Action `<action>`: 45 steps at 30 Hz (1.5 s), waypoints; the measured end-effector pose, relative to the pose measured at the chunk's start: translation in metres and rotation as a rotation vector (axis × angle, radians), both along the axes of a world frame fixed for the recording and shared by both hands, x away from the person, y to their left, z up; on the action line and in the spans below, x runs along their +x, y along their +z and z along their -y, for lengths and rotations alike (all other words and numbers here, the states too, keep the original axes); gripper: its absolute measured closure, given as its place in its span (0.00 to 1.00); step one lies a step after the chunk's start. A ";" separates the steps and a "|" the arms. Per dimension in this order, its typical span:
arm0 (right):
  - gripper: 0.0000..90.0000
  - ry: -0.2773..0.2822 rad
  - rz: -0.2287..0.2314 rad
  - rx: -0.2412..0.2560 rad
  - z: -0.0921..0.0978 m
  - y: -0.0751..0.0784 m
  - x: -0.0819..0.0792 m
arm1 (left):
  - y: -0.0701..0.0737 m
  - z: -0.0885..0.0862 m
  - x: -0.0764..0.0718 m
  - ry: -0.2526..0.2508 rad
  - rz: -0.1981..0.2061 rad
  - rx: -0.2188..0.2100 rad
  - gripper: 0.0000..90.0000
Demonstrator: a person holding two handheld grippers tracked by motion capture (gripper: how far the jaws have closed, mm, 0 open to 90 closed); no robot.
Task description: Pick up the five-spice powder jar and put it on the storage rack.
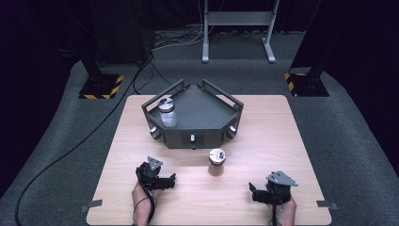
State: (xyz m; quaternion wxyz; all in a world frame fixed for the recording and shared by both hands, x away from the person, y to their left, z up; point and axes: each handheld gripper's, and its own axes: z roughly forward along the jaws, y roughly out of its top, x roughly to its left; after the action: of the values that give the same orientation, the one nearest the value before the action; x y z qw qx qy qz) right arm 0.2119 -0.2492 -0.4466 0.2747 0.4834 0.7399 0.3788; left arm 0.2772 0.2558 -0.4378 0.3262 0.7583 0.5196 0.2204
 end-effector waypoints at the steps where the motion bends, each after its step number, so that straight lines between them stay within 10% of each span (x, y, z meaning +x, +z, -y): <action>1: 0.01 -0.002 0.000 -0.002 0.000 0.000 0.000 | 0.000 0.000 0.000 0.001 0.000 0.000 0.01; 25: 0.00 -0.113 -0.010 0.056 -0.026 0.010 -0.003 | 0.000 0.000 0.000 0.002 -0.002 -0.002 0.00; 45: 0.00 0.116 0.034 0.083 -0.084 0.003 0.018 | 0.000 0.000 0.000 0.002 -0.002 -0.002 0.00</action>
State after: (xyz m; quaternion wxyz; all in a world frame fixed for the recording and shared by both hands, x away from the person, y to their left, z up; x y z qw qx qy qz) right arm 0.2294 -0.1652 -0.4432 0.2446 0.4441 0.7455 0.4327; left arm 0.2771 0.2560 -0.4377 0.3263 0.7576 0.5209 0.2196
